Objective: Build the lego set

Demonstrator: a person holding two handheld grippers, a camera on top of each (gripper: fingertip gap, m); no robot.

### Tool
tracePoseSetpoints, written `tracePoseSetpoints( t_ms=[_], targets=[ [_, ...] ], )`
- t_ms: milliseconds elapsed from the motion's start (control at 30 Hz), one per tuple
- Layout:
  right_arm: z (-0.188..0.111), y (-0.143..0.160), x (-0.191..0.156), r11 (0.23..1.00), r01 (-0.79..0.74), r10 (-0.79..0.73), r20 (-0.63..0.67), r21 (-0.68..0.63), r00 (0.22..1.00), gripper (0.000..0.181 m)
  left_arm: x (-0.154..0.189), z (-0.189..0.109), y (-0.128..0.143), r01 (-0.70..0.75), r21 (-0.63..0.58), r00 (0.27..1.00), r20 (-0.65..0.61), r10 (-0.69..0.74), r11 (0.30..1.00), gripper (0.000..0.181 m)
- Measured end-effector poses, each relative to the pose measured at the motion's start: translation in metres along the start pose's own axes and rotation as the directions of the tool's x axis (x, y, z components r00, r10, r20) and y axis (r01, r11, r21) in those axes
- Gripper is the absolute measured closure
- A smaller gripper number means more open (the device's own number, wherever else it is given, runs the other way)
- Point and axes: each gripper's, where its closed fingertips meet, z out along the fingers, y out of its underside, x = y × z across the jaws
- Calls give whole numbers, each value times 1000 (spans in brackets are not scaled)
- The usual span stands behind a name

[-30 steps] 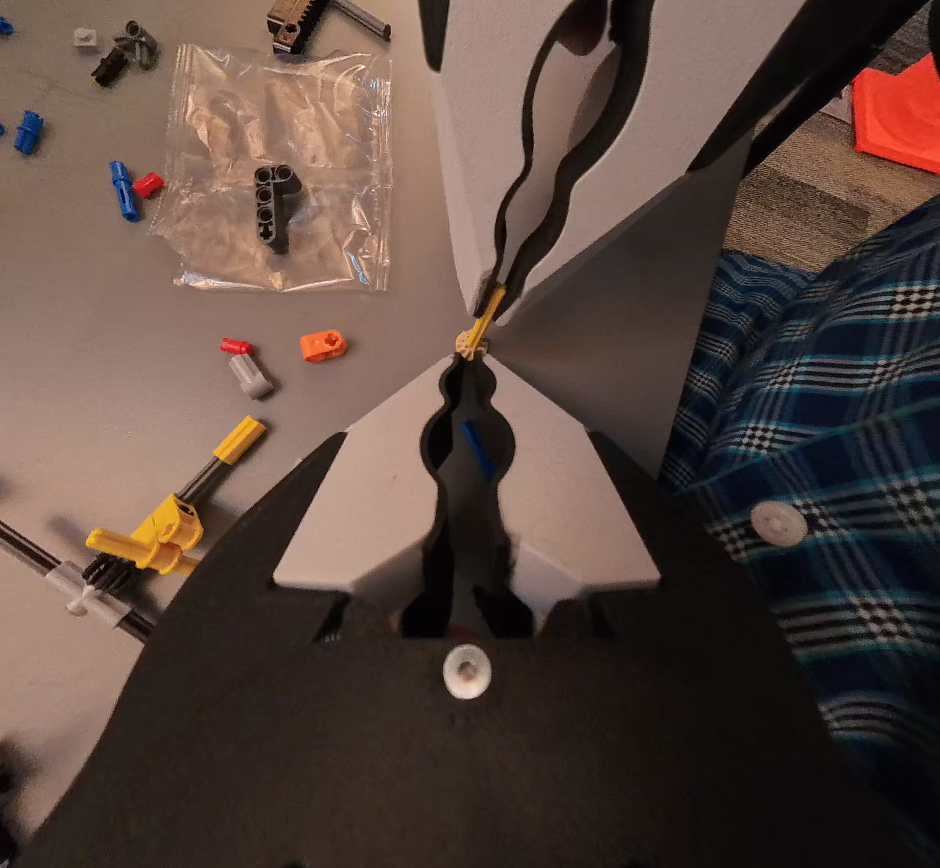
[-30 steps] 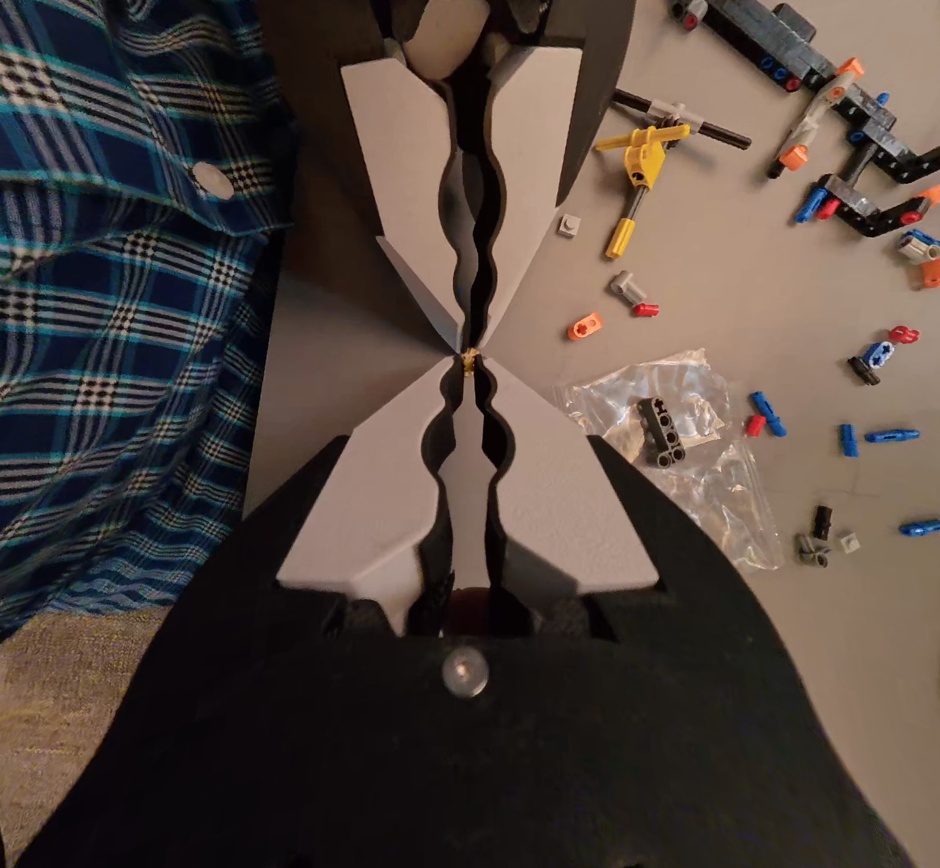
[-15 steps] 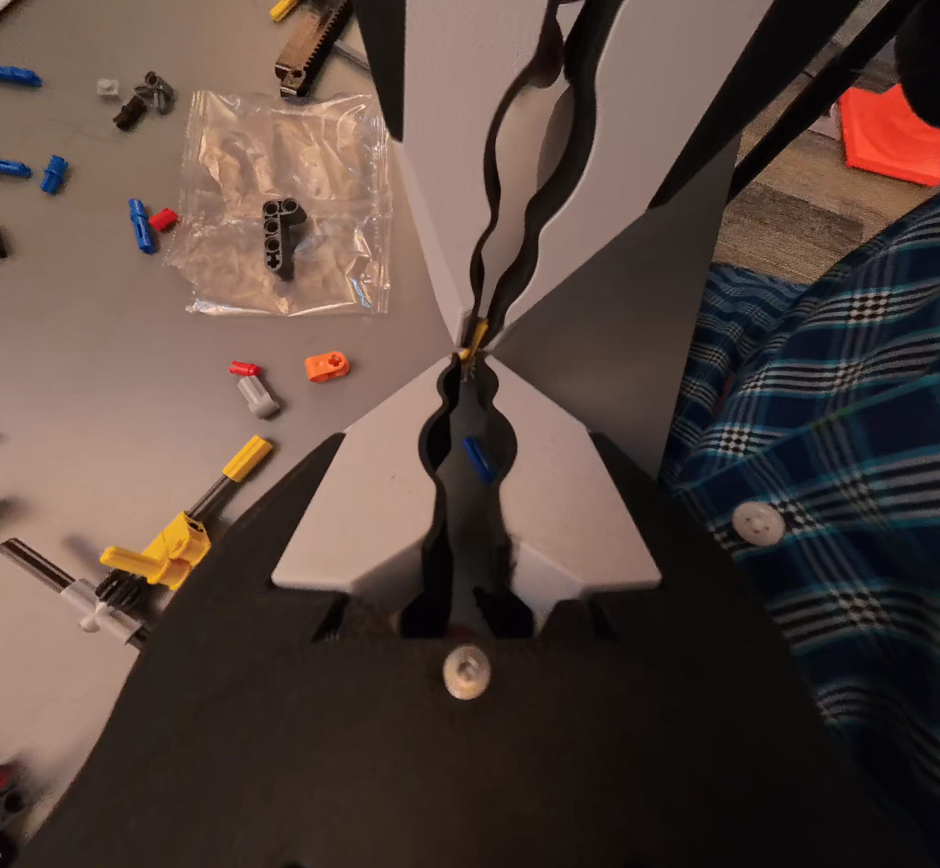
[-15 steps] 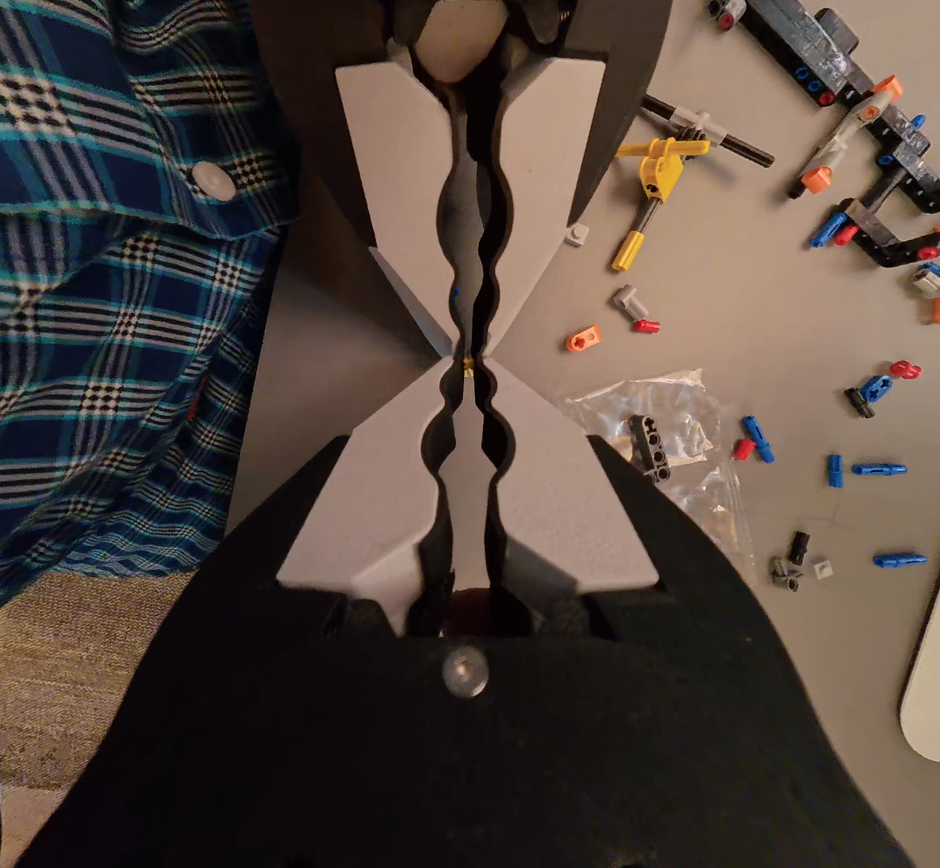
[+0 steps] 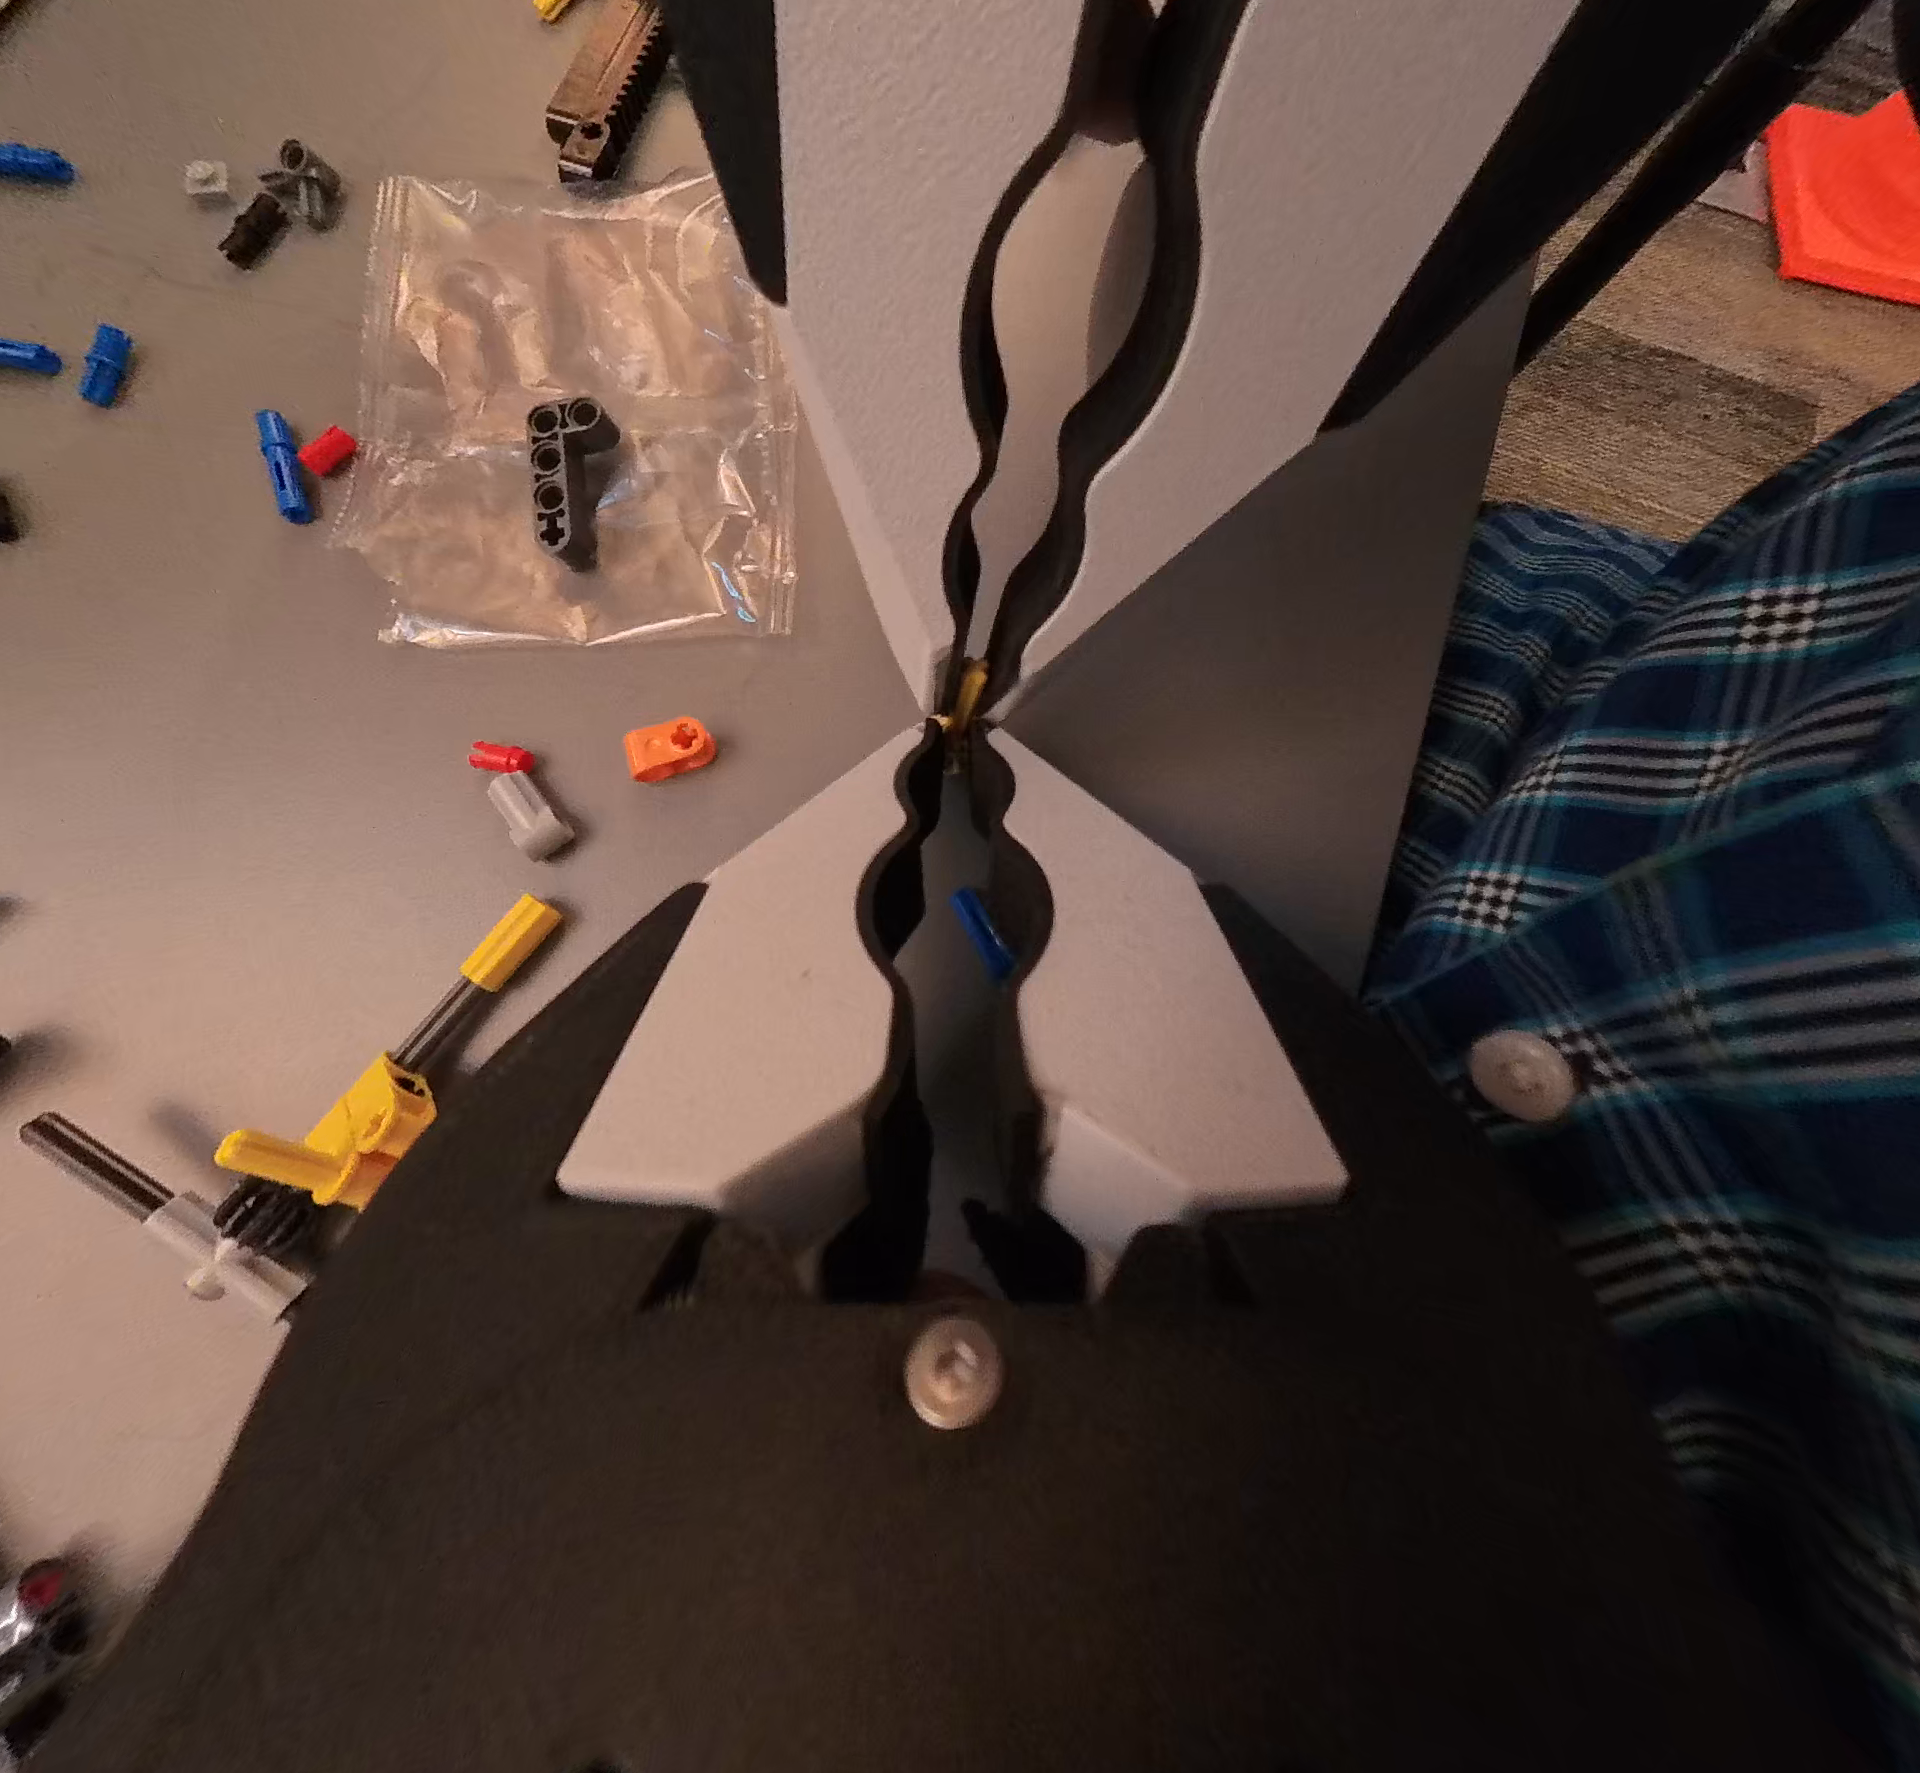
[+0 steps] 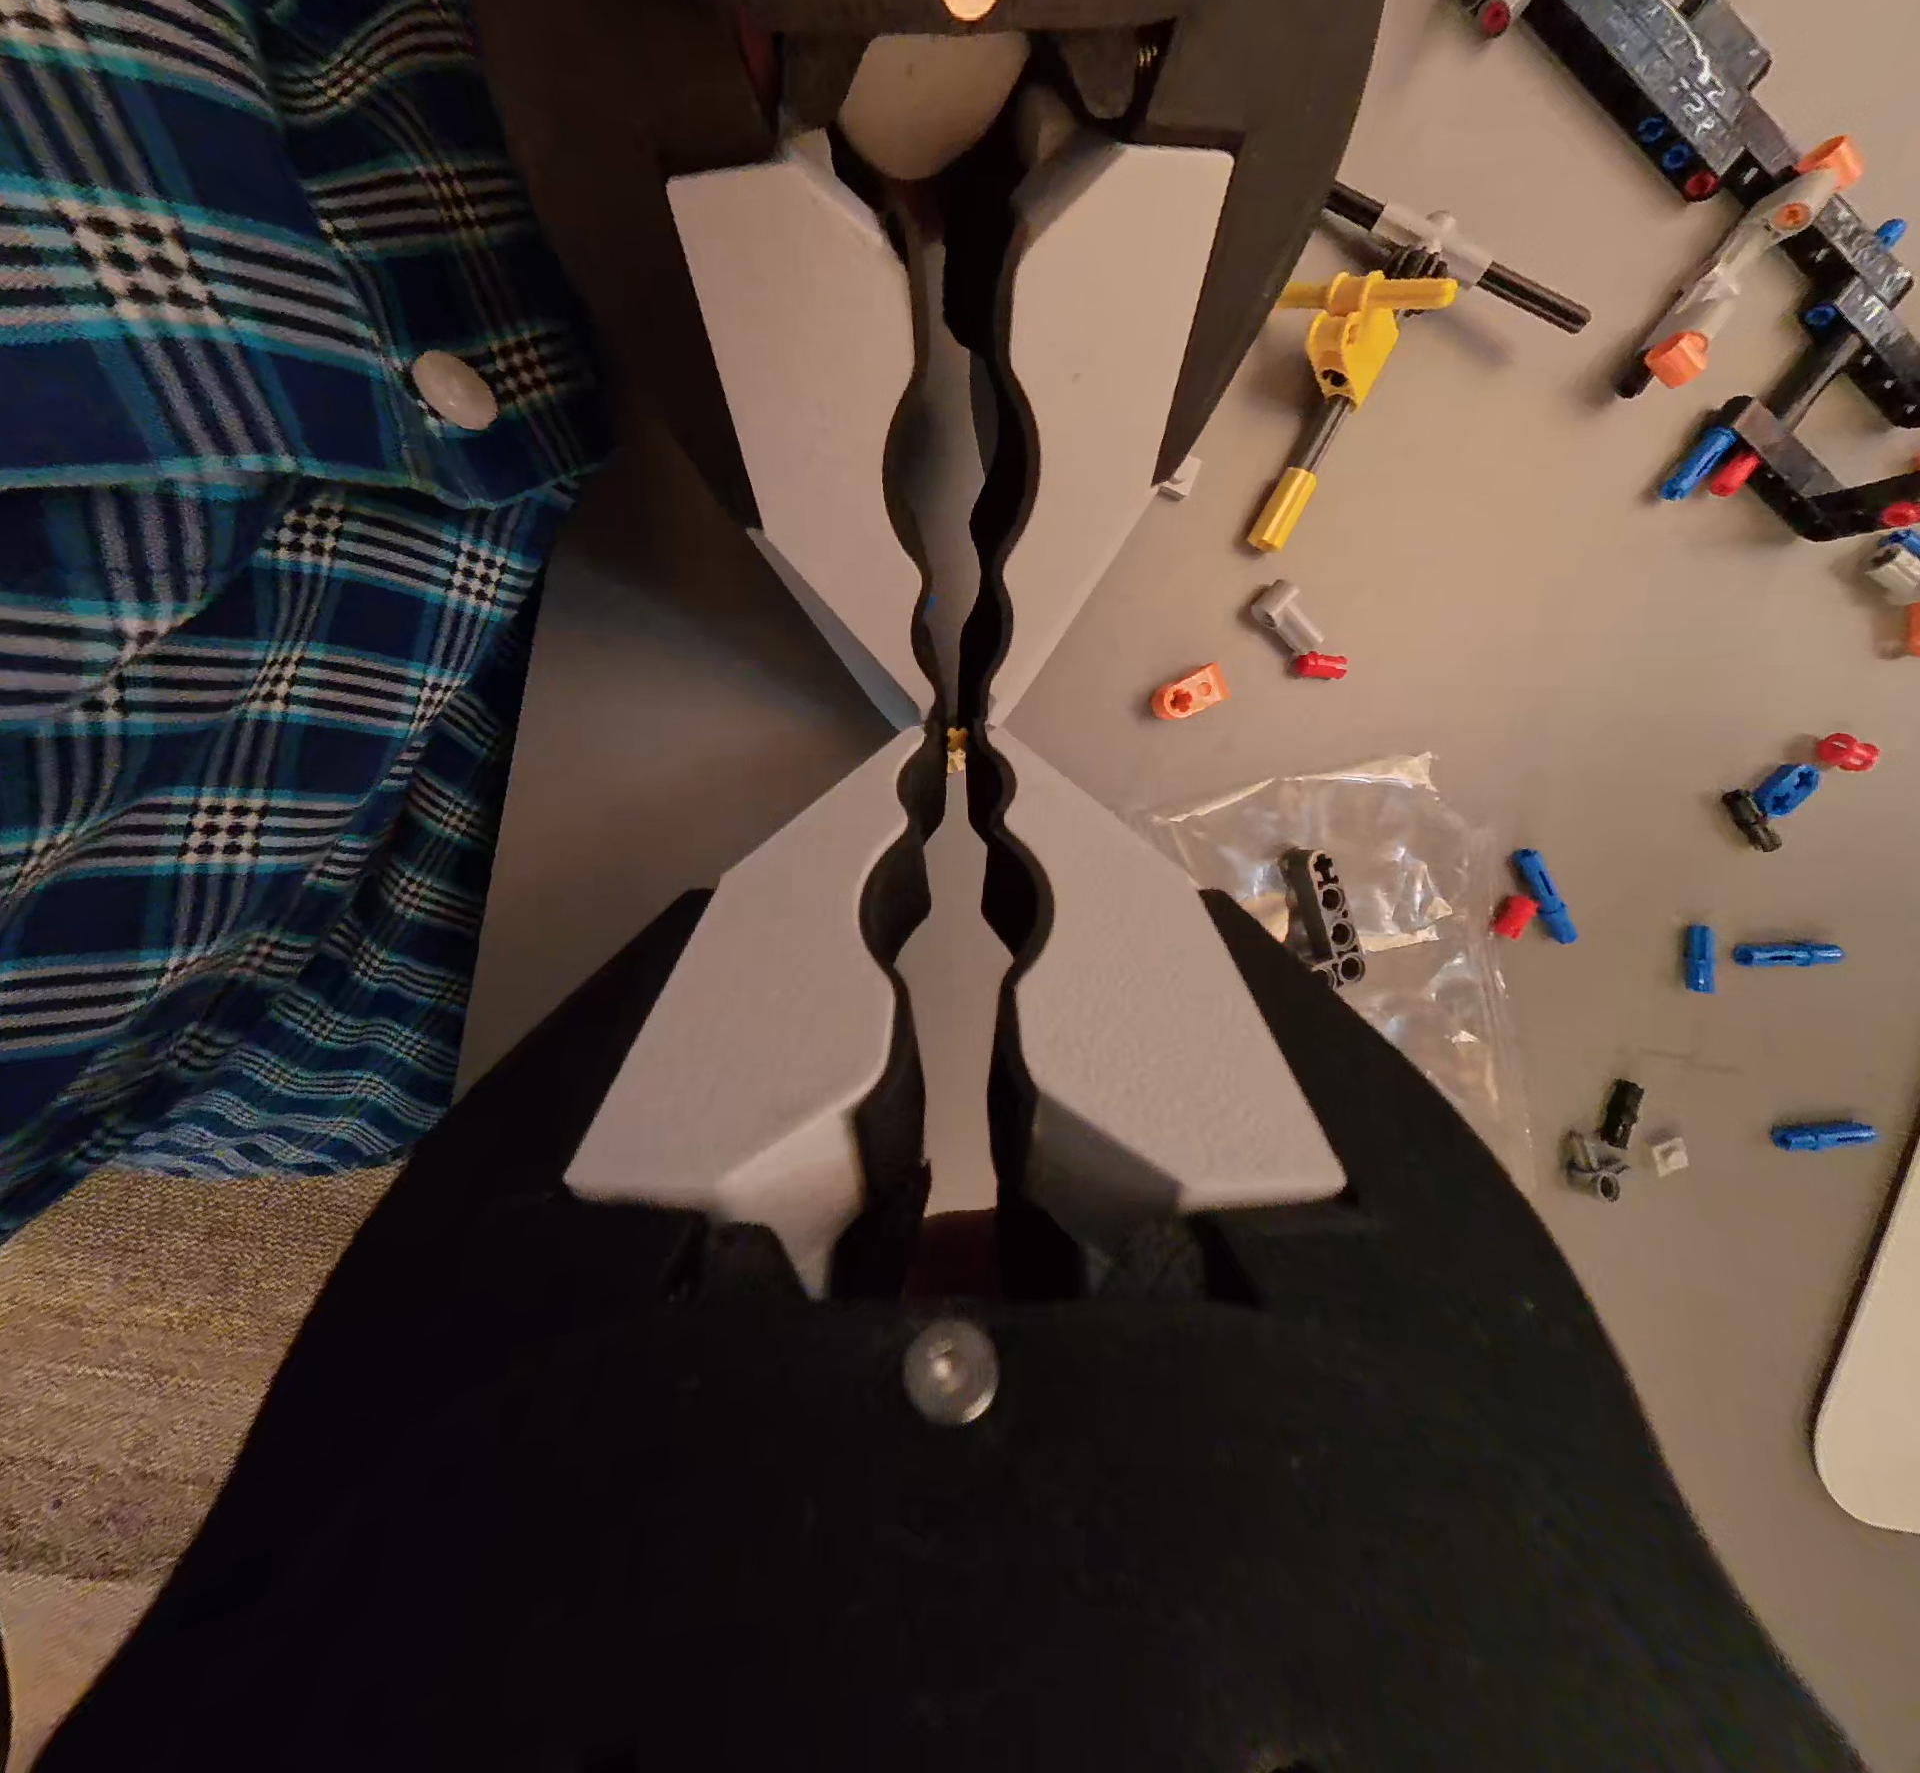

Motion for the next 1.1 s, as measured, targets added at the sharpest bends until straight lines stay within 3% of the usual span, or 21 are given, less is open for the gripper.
tracePoseSetpoints(
  t_ms=[33,200,467,733,1100],
  targets=[
    [0,0,0,1000,-1,1,3,-2,1000,179,0,0,0,2,0,1000,-2,-2,1000,180],
    [1,0,0,999,-39,38,18,24,999,180,0,0,0,13,2,1000,-7,-13,1000,179],
    [-7,-10,3,987,-3,19,-100,158,995,179,-12,-17,-1,122,77,992,8,-123,990,153],
    [-38,-34,16,947,126,-37,-290,296,956,180,-11,-35,-19,238,197,971,-56,-232,951,162],
    [-55,-56,15,910,185,-43,-357,372,933,180,-13,-60,-35,297,318,954,-61,-293,901,172]
  ],
)
